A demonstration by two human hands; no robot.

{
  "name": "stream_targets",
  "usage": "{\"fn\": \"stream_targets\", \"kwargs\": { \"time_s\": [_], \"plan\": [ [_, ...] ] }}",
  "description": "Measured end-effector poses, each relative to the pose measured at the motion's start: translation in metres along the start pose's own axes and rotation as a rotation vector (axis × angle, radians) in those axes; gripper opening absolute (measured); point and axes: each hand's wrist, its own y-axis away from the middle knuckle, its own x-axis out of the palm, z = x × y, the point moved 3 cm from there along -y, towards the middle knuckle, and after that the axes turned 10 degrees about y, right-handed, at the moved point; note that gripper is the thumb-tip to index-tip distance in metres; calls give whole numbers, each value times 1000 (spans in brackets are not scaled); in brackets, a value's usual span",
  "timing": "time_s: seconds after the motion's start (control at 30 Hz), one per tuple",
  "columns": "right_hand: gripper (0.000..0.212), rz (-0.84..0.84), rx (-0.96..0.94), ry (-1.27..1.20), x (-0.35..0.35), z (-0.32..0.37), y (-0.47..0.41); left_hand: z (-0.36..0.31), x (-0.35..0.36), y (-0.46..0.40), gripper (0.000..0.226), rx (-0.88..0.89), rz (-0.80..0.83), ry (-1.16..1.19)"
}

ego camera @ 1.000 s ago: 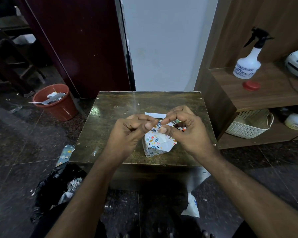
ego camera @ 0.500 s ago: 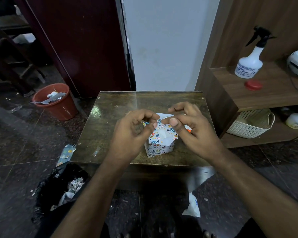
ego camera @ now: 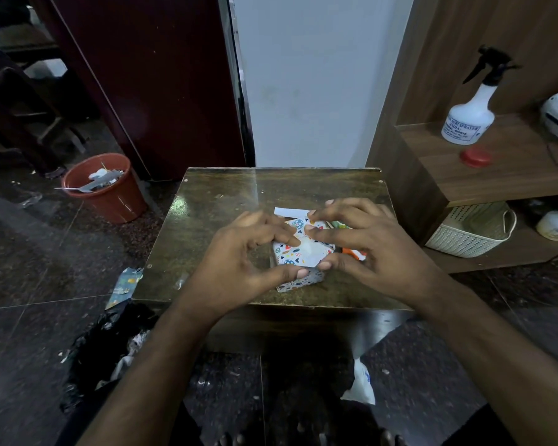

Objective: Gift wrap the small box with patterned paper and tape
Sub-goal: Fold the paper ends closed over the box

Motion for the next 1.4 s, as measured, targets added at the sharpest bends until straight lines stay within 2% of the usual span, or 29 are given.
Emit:
{"fn": "stream_targets", "kwargs": {
  "time_s": [0.1,0.27,0.47,0.53,0.67,0.77,0.97,1.03,1.1,1.23,1.4],
  "plan": [
    [34,-48,-7,-69,1,-3,-3,0,3,0,28,50,-79,-15],
    [30,-123,45,-125,7,1,-5,3,5,-1,17,54,-110,-23],
    [28,-165,64,-148,7,4,-7,4,9,0,25,34,-135,-35],
    [29,-162,24,-131,7,3,-7,3,9,1,27,62,-103,-109],
    [35,-159,-109,-2,7,2,-3,-3,17,7,31,196,-52,-418],
    [30,-167,-140,51,4,3,-1,-6,21,10,33,234,-43,-501],
    [19,-186,-28,7,-3,14,-3,-1,17,10,26,244,-93,-403],
    [12,-166,-46,38,-2,15,-4,-1,17,9,18,249,-128,-338],
    [17,-162,-77,85,-2,18,-6,-4,16,7,11,230,-180,-259],
    [20,-143,-16,47,0,18,-9,-6,16,2,7,102,-217,-54],
    [17,-145,36,-36,1,19,-13,-3,22,-1,11,-17,-241,48]
  ]
}}
